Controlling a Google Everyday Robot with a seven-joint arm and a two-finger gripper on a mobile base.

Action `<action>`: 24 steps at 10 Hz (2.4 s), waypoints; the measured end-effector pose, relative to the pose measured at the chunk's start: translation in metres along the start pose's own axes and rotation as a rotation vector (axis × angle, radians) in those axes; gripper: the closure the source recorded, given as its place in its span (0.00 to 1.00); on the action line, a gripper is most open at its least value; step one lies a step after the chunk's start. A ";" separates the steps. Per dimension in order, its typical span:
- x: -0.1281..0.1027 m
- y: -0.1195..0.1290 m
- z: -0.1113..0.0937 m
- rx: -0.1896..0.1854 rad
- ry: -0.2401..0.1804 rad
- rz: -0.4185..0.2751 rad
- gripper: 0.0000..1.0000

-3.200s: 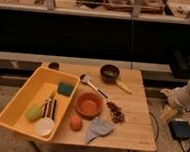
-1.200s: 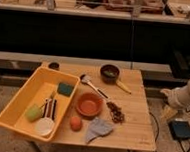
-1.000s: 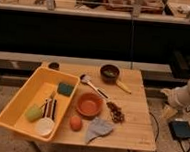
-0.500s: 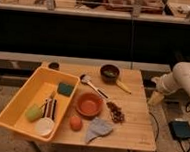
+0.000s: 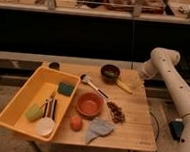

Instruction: Place banana in table surface

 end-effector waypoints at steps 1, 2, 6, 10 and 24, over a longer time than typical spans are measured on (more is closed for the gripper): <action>0.000 0.000 0.001 -0.001 0.001 0.001 0.20; 0.001 0.000 0.000 -0.001 0.002 0.001 0.20; 0.007 0.013 0.006 -0.043 -0.034 -0.040 0.20; 0.028 0.039 0.067 -0.067 -0.102 -0.050 0.20; -0.006 0.008 0.097 -0.128 -0.189 0.125 0.20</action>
